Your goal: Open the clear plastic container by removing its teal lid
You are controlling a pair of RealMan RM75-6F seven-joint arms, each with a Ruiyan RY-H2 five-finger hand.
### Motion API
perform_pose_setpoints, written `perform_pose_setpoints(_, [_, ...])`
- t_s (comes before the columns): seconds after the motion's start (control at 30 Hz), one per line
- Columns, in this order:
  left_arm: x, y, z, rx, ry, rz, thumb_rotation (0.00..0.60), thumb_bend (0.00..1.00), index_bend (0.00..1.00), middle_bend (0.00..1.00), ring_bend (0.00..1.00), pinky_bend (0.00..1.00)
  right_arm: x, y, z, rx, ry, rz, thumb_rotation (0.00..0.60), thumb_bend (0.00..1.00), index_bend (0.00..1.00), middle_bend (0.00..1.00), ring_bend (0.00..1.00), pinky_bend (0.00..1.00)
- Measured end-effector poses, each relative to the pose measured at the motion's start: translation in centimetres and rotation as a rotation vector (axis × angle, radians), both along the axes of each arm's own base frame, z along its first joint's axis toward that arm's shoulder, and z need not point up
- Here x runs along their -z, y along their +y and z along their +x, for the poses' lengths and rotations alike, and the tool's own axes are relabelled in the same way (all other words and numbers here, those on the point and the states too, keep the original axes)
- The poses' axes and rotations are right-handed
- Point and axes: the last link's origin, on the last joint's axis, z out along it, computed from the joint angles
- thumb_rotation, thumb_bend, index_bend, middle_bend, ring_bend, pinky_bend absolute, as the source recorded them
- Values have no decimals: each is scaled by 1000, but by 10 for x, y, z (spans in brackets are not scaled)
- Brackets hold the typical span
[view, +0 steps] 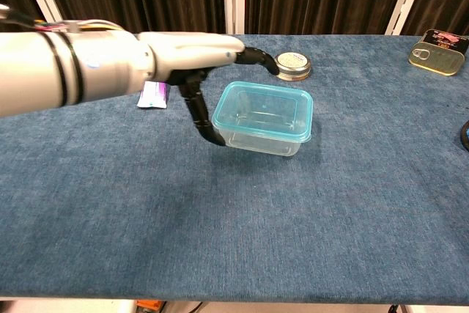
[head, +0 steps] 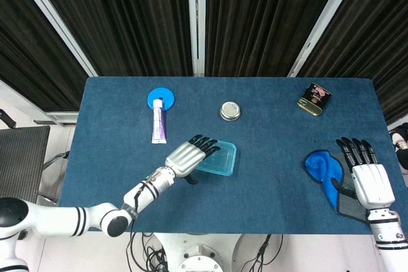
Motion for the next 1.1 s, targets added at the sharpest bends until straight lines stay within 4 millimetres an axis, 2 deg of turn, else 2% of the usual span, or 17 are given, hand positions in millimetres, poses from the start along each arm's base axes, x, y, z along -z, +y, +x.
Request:
perform_pose_setpoints(0.17, [14, 8, 11, -38, 54, -5, 600, 0, 12, 0, 0, 0, -1, 2, -2, 4, -3, -3, 568, 188, 0, 66, 0, 0])
perform_pose_setpoints(0.47, [29, 26, 22, -147, 132, -17, 600, 0, 9, 0, 0, 0, 1, 1, -4, 0, -14, 6, 568, 210, 0, 66, 0, 0])
perform_pose_setpoints(0.87, [34, 37, 33, -197, 164, -49, 600, 0, 12, 0, 0, 24, 12, -3, 1, -28, -28, 43, 569, 221, 0, 66, 0, 0])
perform_pose_setpoints(0.93, [35, 39, 32, -203, 164, -46, 600, 0, 35, 31, 7, 57, 18, -5, 5, -46, -36, 62, 569, 228, 0, 66, 0, 0])
perform_pose_setpoints(1.1, [34, 39, 31, -208, 140, -38, 600, 0, 149, 181, 121, 176, 39, -15, 21, -111, -57, 129, 568, 233, 0, 66, 0, 0])
